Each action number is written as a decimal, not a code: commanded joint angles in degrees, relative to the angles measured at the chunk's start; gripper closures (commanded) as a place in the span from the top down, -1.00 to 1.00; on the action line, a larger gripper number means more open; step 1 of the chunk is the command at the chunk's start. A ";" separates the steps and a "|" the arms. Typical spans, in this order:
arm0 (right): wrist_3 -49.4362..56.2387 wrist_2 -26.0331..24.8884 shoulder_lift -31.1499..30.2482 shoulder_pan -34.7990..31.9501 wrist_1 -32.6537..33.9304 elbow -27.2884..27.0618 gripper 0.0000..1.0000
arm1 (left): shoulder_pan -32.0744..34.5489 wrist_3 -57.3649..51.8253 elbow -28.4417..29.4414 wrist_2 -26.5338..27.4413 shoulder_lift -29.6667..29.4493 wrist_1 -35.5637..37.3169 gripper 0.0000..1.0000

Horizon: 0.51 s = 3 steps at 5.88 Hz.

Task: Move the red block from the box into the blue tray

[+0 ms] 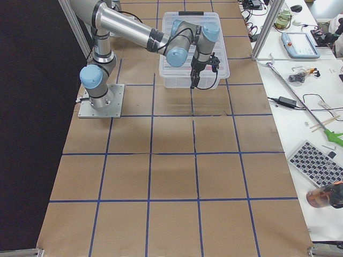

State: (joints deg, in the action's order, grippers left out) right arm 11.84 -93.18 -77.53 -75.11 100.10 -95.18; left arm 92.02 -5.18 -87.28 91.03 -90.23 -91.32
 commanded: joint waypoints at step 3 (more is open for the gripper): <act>6.96 -1.73 0.10 3.65 2.02 0.09 1.00 | 0.00 -0.26 -0.25 0.20 0.15 0.09 0.97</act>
State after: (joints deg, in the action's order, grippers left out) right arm 17.34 -93.98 -77.44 -72.09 101.45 -95.11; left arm 92.02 -5.33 -87.48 91.17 -90.11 -91.29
